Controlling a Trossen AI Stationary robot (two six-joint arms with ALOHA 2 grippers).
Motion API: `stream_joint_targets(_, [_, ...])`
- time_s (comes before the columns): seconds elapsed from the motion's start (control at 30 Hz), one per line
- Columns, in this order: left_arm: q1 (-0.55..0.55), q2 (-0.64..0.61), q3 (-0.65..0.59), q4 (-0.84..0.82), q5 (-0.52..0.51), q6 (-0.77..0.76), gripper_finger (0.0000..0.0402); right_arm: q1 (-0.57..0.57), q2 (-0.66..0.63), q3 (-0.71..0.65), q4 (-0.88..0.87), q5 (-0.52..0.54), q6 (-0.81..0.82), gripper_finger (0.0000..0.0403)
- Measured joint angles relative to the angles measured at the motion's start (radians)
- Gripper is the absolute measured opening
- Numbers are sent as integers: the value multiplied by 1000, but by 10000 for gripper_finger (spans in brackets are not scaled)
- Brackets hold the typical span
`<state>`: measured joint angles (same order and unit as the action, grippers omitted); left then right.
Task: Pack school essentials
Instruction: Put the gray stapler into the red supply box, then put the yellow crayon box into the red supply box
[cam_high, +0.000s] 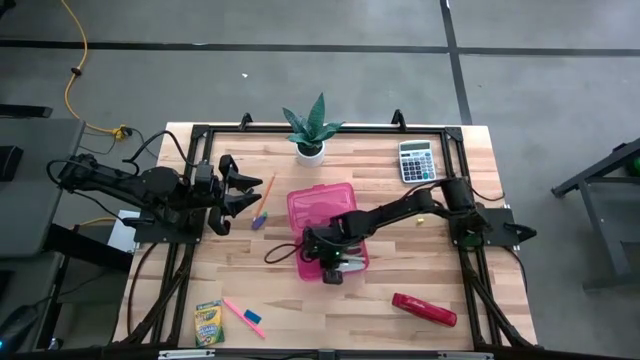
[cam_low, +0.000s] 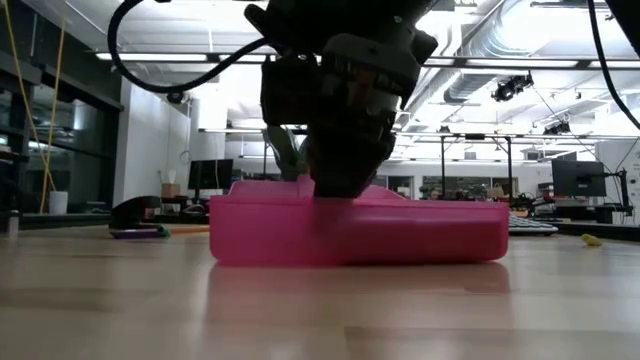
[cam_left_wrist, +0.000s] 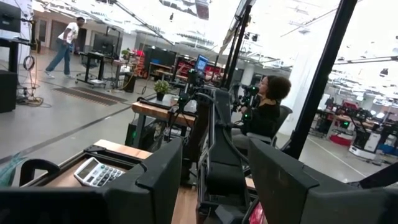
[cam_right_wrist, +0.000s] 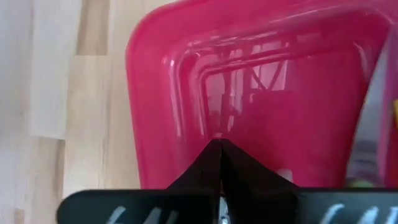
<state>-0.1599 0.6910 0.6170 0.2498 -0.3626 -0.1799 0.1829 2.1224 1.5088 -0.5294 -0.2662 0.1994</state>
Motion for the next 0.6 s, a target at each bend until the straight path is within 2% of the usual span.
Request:
stream_joint_targets(0.13, [0,0,0,-3,0,0,172,-12,-29,52,-47,4,-63,0])
stream_joint_targets(0.3, [0,-8,0,-35,1,0,172,-64,-186,23,-78,63,-154,0])
stream_joint_targets(0.43, [0,-10,0,-52,12,-1,172,-138,-390,-153,-9,96,-95,0])
stream_joint_targets(0.53, [0,-10,0,-52,12,0,172,-187,-576,-353,178,105,22,0])
stream_joint_targets(0.6, [0,-10,0,-52,12,-1,172,-199,-694,-490,362,111,117,0])
